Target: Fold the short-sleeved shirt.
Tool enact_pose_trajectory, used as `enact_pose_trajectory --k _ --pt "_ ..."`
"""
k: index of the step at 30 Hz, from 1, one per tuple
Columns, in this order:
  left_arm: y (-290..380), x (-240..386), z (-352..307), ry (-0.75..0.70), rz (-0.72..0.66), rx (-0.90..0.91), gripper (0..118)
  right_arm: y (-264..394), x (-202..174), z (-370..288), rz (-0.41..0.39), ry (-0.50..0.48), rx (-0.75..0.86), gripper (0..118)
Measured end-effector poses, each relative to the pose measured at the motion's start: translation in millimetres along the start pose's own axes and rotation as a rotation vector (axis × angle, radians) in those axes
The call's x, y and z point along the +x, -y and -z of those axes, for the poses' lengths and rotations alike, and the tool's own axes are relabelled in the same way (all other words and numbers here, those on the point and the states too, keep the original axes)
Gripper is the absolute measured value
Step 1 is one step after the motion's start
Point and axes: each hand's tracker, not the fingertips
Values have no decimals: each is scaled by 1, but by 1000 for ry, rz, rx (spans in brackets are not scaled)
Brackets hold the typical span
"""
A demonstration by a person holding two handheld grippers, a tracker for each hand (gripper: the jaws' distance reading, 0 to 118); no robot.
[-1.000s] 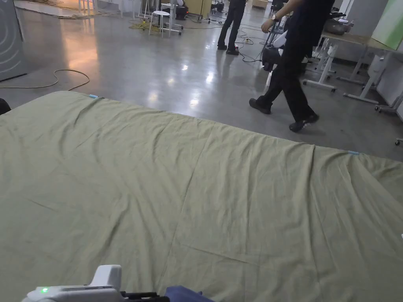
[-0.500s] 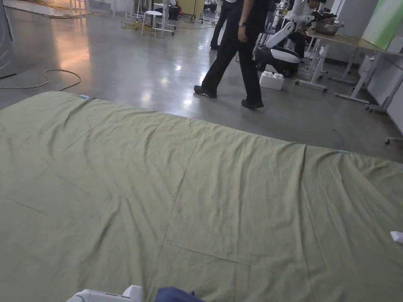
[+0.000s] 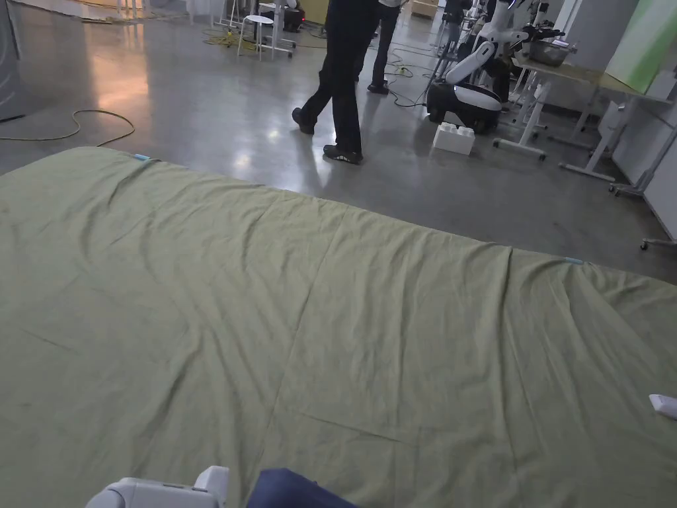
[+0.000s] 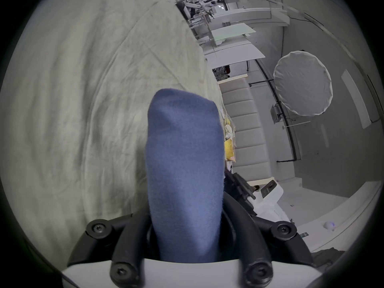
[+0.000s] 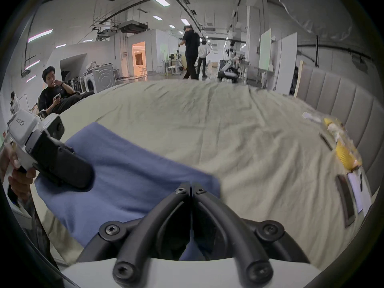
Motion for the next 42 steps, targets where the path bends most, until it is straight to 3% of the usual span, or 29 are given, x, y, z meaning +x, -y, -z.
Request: enact_pose_trajectory --k 6,11,19,20,21,24,25,27,28,29,33,36,39,42 --pt "-19 13 -66 -96 62 39 22 -58 28 -11 2 75 152 2" --pt "-38 7 -136 -161 31 98 22 -105 51 -15 27 127 243 2" --pt "-67 3 -254 -385 38 120 22 -149 83 -26 65 171 342 2" --pt "-70 1 -269 -420 38 129 22 -133 72 -21 74 175 334 2" --pt "-74 -1 -283 -445 21 141 22 -136 83 -21 112 191 298 2" --pt "-82 -1 -321 -536 1 170 22 -133 87 -15 115 206 299 2" --pt "-84 -1 -332 -570 3 176 22 -147 94 -30 91 137 343 2" --pt "-88 -3 -353 -640 -6 191 22 -148 100 -36 94 149 332 2" --pt "-89 -4 -359 -664 -14 194 22 -147 102 -37 93 149 329 2" --pt "-89 -5 -364 -699 -32 199 22 -138 107 -35 77 228 253 2" --pt "-87 -14 -364 -770 -67 183 23 -134 109 -24 138 181 264 2" --pt "-85 -15 -354 -854 -41 185 34 -132 111 -17 133 180 243 2" --pt "-91 -20 -353 -970 -34 173 55 -128 106 -20 126 172 242 2" --pt "-94 -18 -356 -1093 -33 161 57 -126 104 -23 119 172 247 2"
